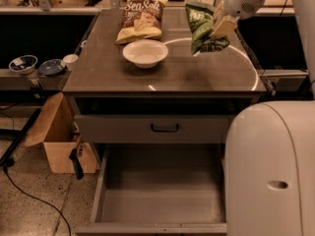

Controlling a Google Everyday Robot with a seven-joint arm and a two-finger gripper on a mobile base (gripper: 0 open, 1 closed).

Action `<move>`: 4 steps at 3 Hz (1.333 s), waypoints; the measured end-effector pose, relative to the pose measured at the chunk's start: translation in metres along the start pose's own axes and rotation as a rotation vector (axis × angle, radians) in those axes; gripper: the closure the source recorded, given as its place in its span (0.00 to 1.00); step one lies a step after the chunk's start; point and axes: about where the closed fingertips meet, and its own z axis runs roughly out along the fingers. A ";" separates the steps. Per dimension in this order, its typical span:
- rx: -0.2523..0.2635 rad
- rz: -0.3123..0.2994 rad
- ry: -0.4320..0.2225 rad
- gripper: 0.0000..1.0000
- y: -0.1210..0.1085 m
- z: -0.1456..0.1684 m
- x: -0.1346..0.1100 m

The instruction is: Place green jalapeno chip bag into middle drawer

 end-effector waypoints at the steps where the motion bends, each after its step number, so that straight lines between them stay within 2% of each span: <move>1: -0.030 -0.032 -0.021 1.00 0.023 -0.008 0.003; 3: -0.123 -0.126 -0.086 1.00 0.090 0.009 0.005; 4: -0.127 -0.121 -0.087 1.00 0.093 0.011 0.005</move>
Offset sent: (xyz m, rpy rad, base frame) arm -0.1139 0.0060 -0.0428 0.0190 0.0389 0.2077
